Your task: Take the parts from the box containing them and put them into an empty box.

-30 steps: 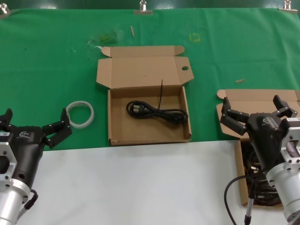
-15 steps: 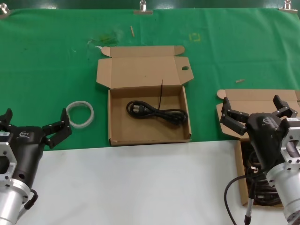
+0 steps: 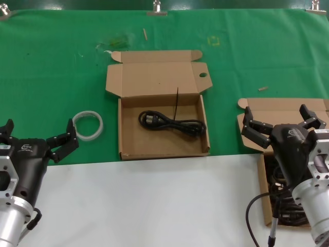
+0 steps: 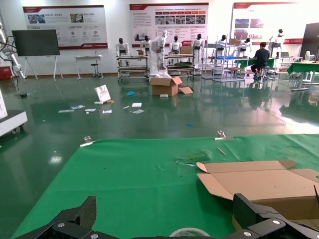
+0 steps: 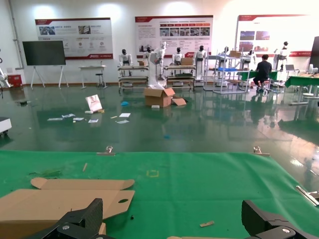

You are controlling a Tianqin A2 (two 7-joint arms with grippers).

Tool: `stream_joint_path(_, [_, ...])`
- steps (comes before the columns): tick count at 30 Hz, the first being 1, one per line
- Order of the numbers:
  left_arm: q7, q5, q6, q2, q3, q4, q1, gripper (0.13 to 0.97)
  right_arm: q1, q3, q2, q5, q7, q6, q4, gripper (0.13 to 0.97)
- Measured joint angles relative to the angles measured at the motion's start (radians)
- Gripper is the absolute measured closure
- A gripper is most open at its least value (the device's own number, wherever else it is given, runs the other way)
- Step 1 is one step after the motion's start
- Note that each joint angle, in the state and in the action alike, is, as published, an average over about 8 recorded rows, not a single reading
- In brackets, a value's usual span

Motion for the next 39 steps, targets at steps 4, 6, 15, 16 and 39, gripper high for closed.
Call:
stream_joint_path(4, [0.0, 0.0, 0.0, 0.0, 0.0, 0.0, 0.0, 0.132, 0.0, 0.0, 0.0, 0.0, 0.0, 0.0, 0.0, 0.129])
stream_joint_path(6, [0.0, 0.0, 0.0, 0.0, 0.0, 0.0, 0.0, 0.132, 0.0, 0.0, 0.0, 0.0, 0.0, 0.0, 0.0, 0.129])
stream_joint_path(15, [0.0, 0.0, 0.0, 0.0, 0.0, 0.0, 0.0, 0.132, 0.0, 0.0, 0.0, 0.0, 0.0, 0.0, 0.0, 0.129])
stream_joint_path(16, [0.0, 0.0, 0.0, 0.0, 0.0, 0.0, 0.0, 0.132, 0.0, 0.0, 0.0, 0.0, 0.0, 0.0, 0.0, 0.129])
stream_joint_path(39, [0.0, 0.0, 0.0, 0.0, 0.0, 0.0, 0.0, 0.132, 0.0, 0.0, 0.0, 0.0, 0.0, 0.0, 0.0, 0.129])
